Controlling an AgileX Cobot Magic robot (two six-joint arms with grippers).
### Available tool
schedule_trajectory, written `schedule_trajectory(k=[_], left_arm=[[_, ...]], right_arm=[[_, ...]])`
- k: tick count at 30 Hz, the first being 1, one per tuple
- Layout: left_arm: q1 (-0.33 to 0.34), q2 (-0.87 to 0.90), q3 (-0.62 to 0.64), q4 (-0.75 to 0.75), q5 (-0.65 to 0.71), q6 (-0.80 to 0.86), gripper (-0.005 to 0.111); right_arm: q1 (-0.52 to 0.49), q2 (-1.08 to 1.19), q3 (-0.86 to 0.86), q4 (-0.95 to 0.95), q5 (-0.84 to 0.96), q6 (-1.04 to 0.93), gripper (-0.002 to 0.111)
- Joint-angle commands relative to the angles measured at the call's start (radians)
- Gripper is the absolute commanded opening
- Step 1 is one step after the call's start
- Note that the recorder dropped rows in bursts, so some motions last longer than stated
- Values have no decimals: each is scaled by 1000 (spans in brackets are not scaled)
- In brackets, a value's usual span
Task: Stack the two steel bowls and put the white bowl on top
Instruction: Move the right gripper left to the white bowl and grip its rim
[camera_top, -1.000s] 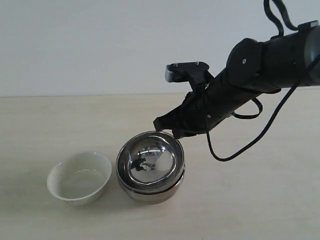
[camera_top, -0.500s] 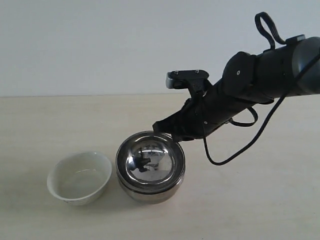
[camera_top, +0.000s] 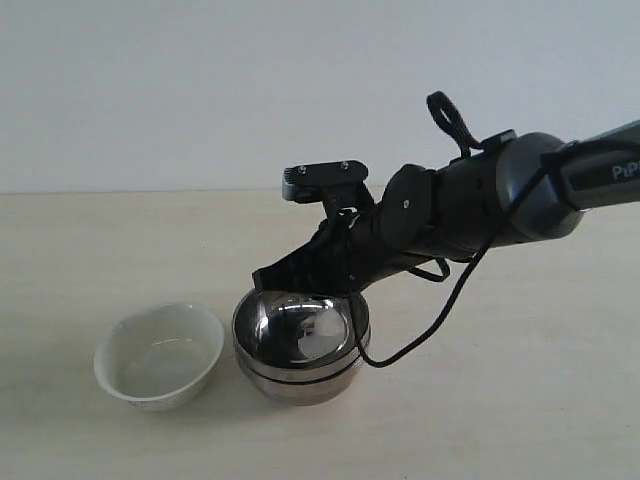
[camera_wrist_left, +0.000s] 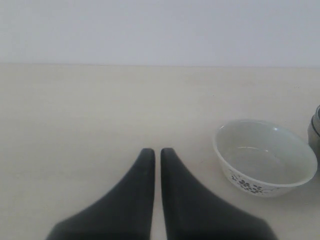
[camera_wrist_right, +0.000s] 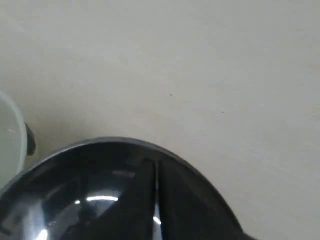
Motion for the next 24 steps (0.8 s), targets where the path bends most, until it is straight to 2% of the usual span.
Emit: schedule_trajectory(k=[1,7,11,18,20,21,22,24], left_arm=[[-5,-3,3,0,-8,-5,4],[-5,-3,3,0,-8,-5,4],[-5,-3,3,0,-8,-5,4],[-5,-3,3,0,-8,-5,4],[-5,-3,3,0,-8,-5,4],[-5,-3,3,0,-8,-5,4],[-5,-3,3,0,-8,-5,4],[-5,-3,3,0,-8,-5,4]], right_arm=[[1,-9,0,0,-16,2,0],[1,-93,0,0,-8,0,0],[17,-172,0,0,82,-54,0],[166,-216,0,0,143,-240,3],[204,-216,0,0,143,-271,12],[226,-214,0,0,141,-278,22],[253,-209,0,0,138,-287,40],[286,-196,0,0,112,-299,65]])
